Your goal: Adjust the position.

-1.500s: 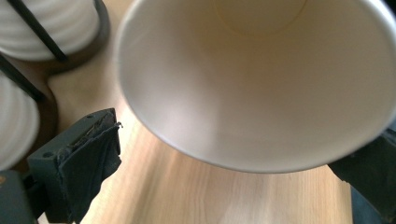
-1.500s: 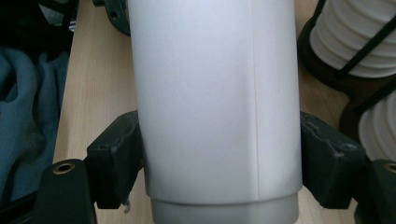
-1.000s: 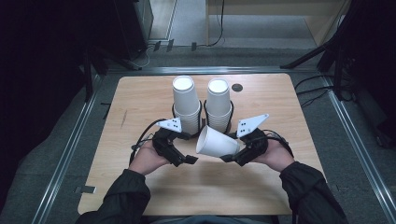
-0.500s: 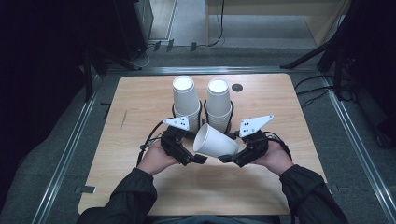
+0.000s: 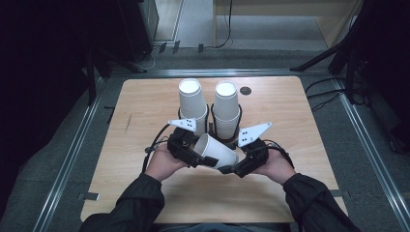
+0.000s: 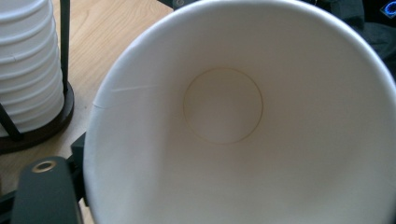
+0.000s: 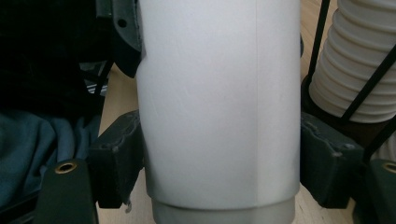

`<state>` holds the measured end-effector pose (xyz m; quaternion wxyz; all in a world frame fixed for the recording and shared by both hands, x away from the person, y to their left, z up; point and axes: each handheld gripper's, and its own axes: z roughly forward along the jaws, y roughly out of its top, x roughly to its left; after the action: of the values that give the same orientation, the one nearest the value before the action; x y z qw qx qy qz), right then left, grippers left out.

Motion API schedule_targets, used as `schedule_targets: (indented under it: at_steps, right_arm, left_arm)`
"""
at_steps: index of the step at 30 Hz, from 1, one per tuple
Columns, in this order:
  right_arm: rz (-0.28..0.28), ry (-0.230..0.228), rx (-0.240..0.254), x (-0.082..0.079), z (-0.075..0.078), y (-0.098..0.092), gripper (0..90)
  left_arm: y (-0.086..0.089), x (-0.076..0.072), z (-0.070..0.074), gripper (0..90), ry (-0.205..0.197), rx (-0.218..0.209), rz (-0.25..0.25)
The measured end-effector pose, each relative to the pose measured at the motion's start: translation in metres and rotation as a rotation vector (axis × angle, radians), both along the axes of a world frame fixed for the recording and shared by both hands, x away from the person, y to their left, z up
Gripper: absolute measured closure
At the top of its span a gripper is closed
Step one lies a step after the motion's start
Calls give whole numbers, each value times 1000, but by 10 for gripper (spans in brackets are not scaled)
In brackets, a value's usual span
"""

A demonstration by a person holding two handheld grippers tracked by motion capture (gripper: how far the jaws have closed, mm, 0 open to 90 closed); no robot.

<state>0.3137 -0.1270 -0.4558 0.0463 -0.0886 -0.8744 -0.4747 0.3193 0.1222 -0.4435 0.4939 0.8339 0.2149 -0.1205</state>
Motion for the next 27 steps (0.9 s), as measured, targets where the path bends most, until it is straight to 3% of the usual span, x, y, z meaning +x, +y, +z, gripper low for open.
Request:
schedule_targets:
  at_steps: [5,10,17,27]
  right_arm:
    - [3,-3,5,0,1,-1,235]
    - [-8,-7,-32,-3,1,3,225]
    - [-26,23,-60,-3,0,3,156]
    - [-54,17,-110,1,-8,-6,151]
  left_arm:
    - [-2,-1,4,177,-10,27,-8]
    - [0,0,3,177,-3,40,-20]
    - [6,2,6,178,-11,78,-5]
    - [7,2,7,178,-84,255,-38]
